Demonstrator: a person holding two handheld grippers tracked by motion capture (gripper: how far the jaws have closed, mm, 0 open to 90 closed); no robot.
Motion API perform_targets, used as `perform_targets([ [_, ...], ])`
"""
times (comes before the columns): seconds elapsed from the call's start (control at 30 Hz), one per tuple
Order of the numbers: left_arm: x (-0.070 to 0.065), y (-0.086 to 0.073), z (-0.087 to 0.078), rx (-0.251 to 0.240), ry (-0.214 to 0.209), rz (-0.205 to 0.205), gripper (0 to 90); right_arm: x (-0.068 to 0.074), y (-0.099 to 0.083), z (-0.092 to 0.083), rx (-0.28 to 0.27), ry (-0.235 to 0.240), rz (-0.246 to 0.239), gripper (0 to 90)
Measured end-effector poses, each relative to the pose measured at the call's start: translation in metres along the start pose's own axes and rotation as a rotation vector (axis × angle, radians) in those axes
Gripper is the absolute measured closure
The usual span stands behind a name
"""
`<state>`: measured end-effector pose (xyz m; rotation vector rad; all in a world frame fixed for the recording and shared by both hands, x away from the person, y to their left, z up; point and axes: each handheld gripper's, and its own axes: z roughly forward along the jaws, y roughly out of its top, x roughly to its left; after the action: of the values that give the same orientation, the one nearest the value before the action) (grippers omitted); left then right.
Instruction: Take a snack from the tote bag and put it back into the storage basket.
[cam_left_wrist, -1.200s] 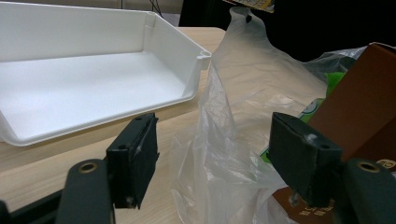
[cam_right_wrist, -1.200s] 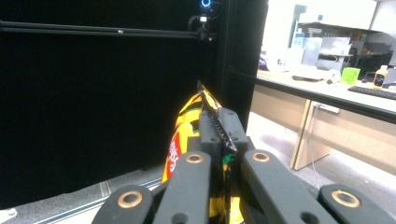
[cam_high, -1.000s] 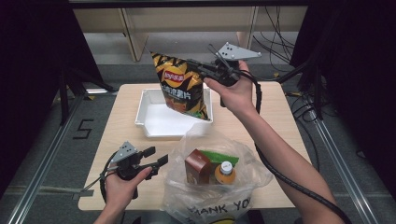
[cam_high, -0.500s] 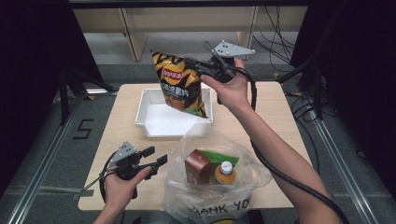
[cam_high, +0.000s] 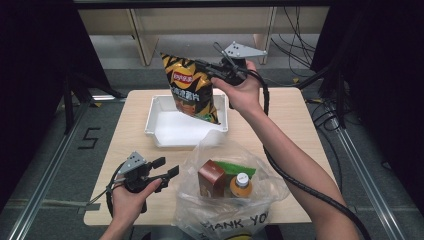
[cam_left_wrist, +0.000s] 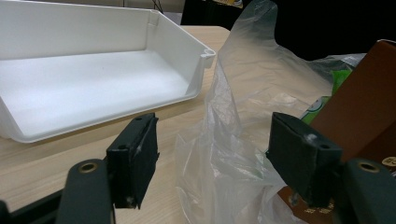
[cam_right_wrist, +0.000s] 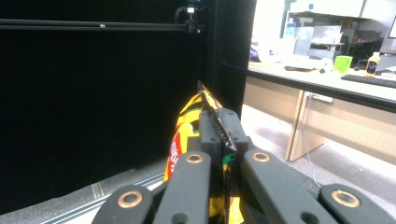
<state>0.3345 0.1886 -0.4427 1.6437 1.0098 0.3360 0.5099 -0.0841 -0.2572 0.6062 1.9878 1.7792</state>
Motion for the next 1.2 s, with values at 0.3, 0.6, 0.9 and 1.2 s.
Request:
perform_targets([
  [0.3,0.000,-0.001,0.000,0.003,0.001,-0.002,32.5,-0.005,-0.004,0.009,0.008,-0.008,0.002,90.0],
  [0.6,0.001,-0.001,-0.001,0.003,0.002,-0.002,32.5,-0.007,-0.009,0.018,0.021,-0.012,0.006,90.0],
  [0.9,0.002,-0.001,-0.002,0.000,0.005,-0.010,32.5,-0.013,-0.015,0.029,0.039,-0.031,0.017,90.0],
  [1.2,0.003,-0.002,-0.003,0.003,0.003,-0.008,32.5,-0.019,-0.026,0.037,0.066,-0.041,0.050,90.0],
])
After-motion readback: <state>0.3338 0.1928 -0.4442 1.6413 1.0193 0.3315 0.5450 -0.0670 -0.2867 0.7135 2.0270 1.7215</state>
